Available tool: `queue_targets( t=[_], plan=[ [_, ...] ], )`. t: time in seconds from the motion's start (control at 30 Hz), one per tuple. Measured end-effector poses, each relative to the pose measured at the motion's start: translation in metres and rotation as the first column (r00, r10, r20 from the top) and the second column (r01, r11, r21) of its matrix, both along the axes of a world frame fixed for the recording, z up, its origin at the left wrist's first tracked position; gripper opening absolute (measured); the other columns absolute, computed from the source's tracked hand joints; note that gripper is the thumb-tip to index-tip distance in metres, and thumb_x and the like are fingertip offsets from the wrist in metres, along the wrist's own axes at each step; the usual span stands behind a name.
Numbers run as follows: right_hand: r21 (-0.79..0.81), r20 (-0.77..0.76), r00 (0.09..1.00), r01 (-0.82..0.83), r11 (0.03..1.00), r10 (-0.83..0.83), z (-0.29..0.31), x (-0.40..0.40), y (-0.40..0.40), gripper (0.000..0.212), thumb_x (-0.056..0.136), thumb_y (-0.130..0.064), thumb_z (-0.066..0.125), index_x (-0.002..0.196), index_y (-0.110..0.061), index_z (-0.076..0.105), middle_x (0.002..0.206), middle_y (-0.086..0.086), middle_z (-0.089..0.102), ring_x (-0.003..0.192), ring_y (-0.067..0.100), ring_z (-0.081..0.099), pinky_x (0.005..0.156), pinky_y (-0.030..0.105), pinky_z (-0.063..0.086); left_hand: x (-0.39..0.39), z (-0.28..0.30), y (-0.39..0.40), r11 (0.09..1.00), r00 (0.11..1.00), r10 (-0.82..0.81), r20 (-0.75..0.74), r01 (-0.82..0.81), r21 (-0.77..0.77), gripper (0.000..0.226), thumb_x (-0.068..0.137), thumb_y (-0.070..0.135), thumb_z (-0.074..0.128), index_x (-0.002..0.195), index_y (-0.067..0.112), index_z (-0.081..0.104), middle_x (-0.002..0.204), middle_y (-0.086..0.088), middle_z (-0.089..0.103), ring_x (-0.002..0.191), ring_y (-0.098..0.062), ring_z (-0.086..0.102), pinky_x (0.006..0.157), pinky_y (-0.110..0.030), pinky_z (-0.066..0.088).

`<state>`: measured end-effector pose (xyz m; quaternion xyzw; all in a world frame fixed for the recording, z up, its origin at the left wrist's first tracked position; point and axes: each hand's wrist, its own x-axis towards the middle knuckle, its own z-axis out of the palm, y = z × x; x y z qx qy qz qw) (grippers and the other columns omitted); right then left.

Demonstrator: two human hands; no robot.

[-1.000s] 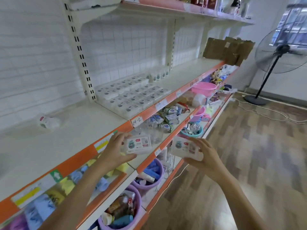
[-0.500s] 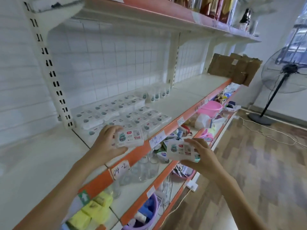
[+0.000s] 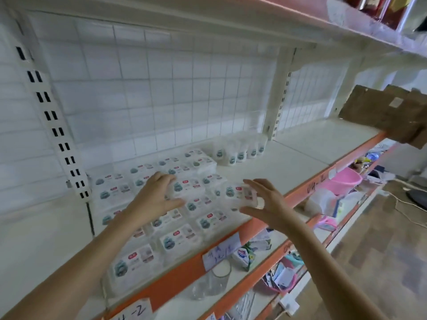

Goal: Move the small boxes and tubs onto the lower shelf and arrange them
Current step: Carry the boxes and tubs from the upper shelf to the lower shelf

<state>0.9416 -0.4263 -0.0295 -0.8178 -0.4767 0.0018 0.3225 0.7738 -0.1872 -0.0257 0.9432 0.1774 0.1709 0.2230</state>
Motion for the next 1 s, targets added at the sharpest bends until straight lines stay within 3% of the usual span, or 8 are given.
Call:
queue_targets(
  t=[0.17, 0.33, 0.53, 0.67, 0.77, 0.9, 1.0],
  plan=[
    [0.021, -0.068, 0.986, -0.149, 0.989, 0.15, -0.003, 0.063, 0.05, 0.07, 0.072, -0.023, 0.079, 0.133, -0.015, 0.047, 0.119, -0.005, 0.039, 0.111, 0.018, 0.05, 0.101, 0.027, 0.04, 0.028, -0.005, -0.003, 0.988, 0.99, 0.124, -0.064, -0.117, 0.101, 0.074, 0.082, 0.05, 0.059, 0.142, 0.016, 0.031, 0.123, 0.002, 0.036, 0.109, -0.006, 0.03, 0.085, -0.018, 0.029],
    [0.001, -0.19, 0.924, -0.337, 0.941, 0.331, -0.009, 0.103, 0.095, 0.069, 0.073, -0.02, 0.078, 0.133, -0.018, 0.045, 0.123, -0.007, 0.04, 0.111, 0.012, 0.048, 0.092, 0.015, 0.036, 0.034, -0.009, -0.011, 0.968, 0.967, 0.251, -0.05, -0.249, 0.041, 0.07, 0.082, 0.043, 0.064, 0.141, 0.02, 0.033, 0.118, 0.009, 0.028, 0.099, -0.003, 0.034, 0.085, -0.014, 0.032],
    [0.026, -0.215, 0.869, -0.45, 0.892, 0.445, -0.022, 0.119, 0.123, 0.06, 0.074, -0.02, 0.076, 0.128, -0.02, 0.049, 0.124, -0.004, 0.038, 0.108, 0.013, 0.046, 0.095, 0.023, 0.04, 0.043, -0.013, -0.031, 0.883, 0.882, 0.468, 0.047, -0.465, -0.064, 0.06, 0.08, 0.034, 0.069, 0.132, 0.022, 0.044, 0.12, 0.007, 0.035, 0.102, -0.004, 0.041, 0.087, -0.013, 0.032],
    [0.052, -0.266, 0.824, -0.506, 0.861, 0.5, -0.026, 0.127, 0.127, 0.059, 0.073, -0.019, 0.077, 0.125, -0.02, 0.05, 0.123, -0.005, 0.033, 0.11, 0.01, 0.043, 0.098, 0.025, 0.04, 0.051, -0.017, -0.04, 0.82, 0.819, 0.571, 0.057, -0.565, -0.091, 0.054, 0.08, 0.032, 0.07, 0.127, 0.016, 0.05, 0.121, 0.002, 0.042, 0.104, -0.007, 0.045, 0.094, -0.02, 0.038],
    [0.088, -0.309, 0.788, -0.534, 0.841, 0.533, -0.031, 0.133, 0.128, 0.057, 0.074, -0.021, 0.076, 0.125, -0.021, 0.05, 0.131, -0.002, 0.038, 0.115, 0.013, 0.046, 0.1, 0.032, 0.042, 0.057, -0.018, -0.046, 0.799, 0.8, 0.596, 0.06, -0.585, -0.135, 0.053, 0.079, 0.028, 0.071, 0.125, 0.013, 0.051, 0.116, 0.003, 0.041, 0.109, -0.013, 0.048, 0.099, -0.027, 0.04],
    [0.103, -0.339, 0.776, -0.532, 0.84, 0.533, -0.034, 0.14, 0.129, 0.056, 0.075, -0.02, 0.076, 0.125, -0.019, 0.051, 0.129, -0.002, 0.042, 0.114, 0.016, 0.049, 0.1, 0.035, 0.044, 0.065, -0.016, -0.05, 0.797, 0.796, 0.602, 0.059, -0.595, -0.108, 0.052, 0.08, 0.027, 0.069, 0.126, 0.013, 0.05, 0.117, 0.003, 0.041, 0.104, -0.007, 0.043, 0.095, -0.017, 0.033],
    [0.101, -0.322, 0.781, -0.533, 0.84, 0.535, -0.033, 0.139, 0.13, 0.055, 0.075, -0.019, 0.076, 0.124, -0.017, 0.052, 0.126, -0.002, 0.041, 0.114, 0.016, 0.048, 0.101, 0.037, 0.043, 0.065, -0.017, -0.051, 0.792, 0.791, 0.609, 0.055, -0.602, -0.104, 0.05, 0.081, 0.026, 0.068, 0.125, 0.012, 0.05, 0.117, 0.002, 0.042, 0.102, -0.007, 0.044, 0.094, -0.018, 0.034]
  ],
)
